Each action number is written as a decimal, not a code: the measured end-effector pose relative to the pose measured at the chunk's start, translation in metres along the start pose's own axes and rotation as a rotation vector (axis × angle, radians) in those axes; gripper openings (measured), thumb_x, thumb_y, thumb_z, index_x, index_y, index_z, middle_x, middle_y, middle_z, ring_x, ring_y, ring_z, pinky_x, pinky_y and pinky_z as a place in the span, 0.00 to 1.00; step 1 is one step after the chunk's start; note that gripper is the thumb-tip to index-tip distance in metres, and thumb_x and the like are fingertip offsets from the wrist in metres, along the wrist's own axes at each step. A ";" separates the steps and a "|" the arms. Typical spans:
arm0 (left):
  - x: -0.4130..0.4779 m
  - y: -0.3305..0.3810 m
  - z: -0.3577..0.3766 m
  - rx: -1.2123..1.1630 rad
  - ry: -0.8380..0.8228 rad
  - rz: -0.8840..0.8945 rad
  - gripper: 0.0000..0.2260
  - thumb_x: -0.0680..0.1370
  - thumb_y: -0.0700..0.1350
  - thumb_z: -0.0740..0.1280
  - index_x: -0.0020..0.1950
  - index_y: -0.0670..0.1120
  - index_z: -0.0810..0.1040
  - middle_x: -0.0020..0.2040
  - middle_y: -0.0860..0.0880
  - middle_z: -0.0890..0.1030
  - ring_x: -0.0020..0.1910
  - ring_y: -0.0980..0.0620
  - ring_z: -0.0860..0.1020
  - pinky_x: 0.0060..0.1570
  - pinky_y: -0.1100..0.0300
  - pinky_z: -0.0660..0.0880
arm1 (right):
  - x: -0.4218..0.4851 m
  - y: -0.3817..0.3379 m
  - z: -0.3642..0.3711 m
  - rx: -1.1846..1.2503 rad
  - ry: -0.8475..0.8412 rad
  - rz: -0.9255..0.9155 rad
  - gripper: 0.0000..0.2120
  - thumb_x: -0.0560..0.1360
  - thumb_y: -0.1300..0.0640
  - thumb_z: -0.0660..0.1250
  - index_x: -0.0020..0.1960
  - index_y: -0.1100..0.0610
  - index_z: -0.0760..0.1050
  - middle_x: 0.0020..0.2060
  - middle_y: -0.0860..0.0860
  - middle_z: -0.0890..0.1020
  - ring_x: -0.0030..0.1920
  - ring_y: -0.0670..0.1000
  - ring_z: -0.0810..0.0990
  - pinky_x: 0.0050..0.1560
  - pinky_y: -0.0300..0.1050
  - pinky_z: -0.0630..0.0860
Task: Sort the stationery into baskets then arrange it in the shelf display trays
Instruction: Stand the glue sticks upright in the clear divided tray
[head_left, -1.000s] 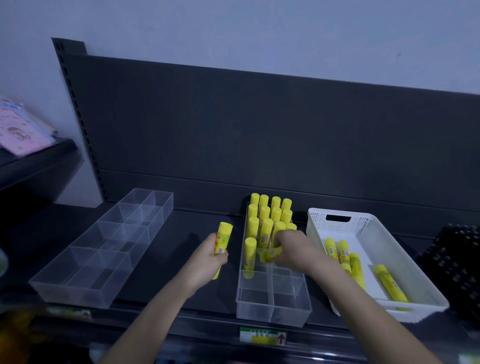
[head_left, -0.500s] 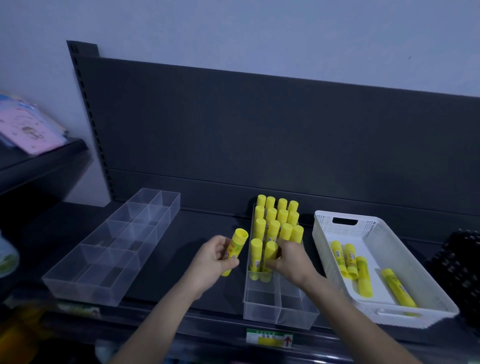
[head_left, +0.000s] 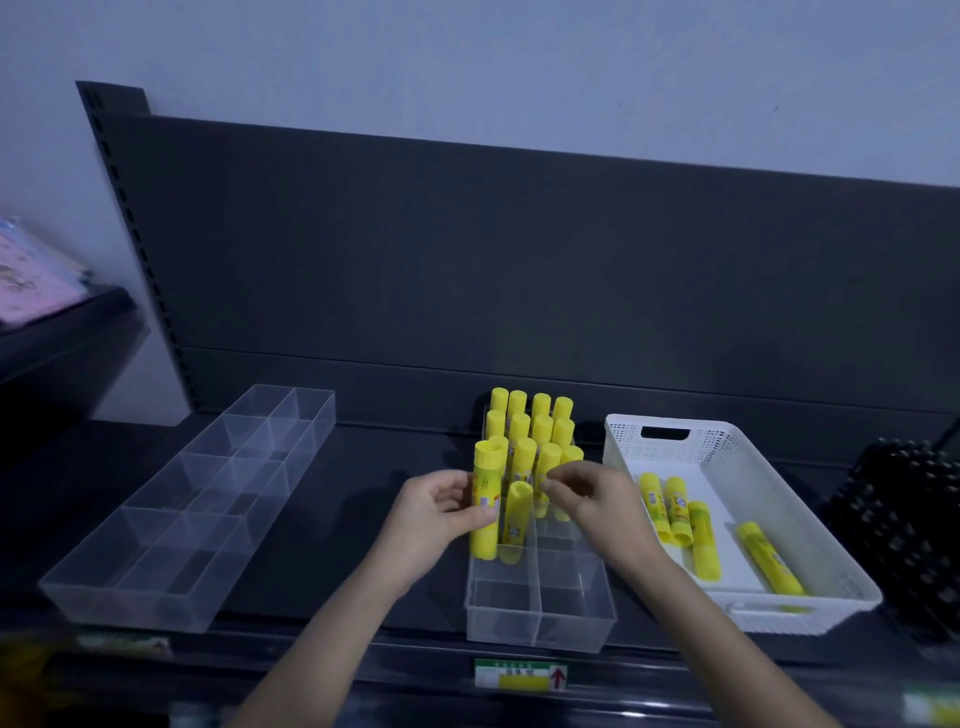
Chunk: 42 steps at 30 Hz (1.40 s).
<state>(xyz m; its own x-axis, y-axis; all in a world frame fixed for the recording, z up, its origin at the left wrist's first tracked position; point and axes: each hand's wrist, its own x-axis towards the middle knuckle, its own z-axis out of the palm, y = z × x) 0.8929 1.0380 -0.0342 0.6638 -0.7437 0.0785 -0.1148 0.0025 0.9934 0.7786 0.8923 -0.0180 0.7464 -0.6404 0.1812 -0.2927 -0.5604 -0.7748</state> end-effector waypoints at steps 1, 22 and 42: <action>0.001 0.002 0.005 -0.028 -0.004 0.004 0.11 0.69 0.33 0.73 0.43 0.48 0.80 0.39 0.52 0.83 0.41 0.56 0.81 0.42 0.68 0.77 | -0.003 -0.003 -0.005 0.075 -0.001 0.003 0.04 0.74 0.58 0.68 0.42 0.55 0.80 0.39 0.52 0.82 0.40 0.47 0.78 0.40 0.38 0.72; 0.007 -0.031 0.036 0.853 -0.116 0.116 0.08 0.76 0.44 0.66 0.50 0.44 0.84 0.49 0.48 0.80 0.49 0.50 0.78 0.52 0.55 0.75 | 0.004 0.028 -0.015 -0.276 -0.028 0.018 0.11 0.72 0.61 0.67 0.54 0.59 0.76 0.43 0.54 0.81 0.41 0.51 0.75 0.34 0.34 0.65; 0.014 -0.037 0.037 0.925 -0.109 0.185 0.08 0.77 0.41 0.64 0.46 0.43 0.83 0.47 0.48 0.80 0.47 0.49 0.78 0.49 0.53 0.76 | 0.003 0.032 0.013 -0.342 -0.127 0.042 0.11 0.73 0.56 0.67 0.51 0.62 0.75 0.44 0.57 0.81 0.42 0.55 0.78 0.40 0.42 0.70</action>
<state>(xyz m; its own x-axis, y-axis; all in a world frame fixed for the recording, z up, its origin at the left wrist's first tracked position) 0.8793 1.0027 -0.0727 0.5088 -0.8432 0.1734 -0.7823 -0.3688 0.5020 0.7786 0.8792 -0.0503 0.7917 -0.6079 0.0600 -0.4913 -0.6921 -0.5288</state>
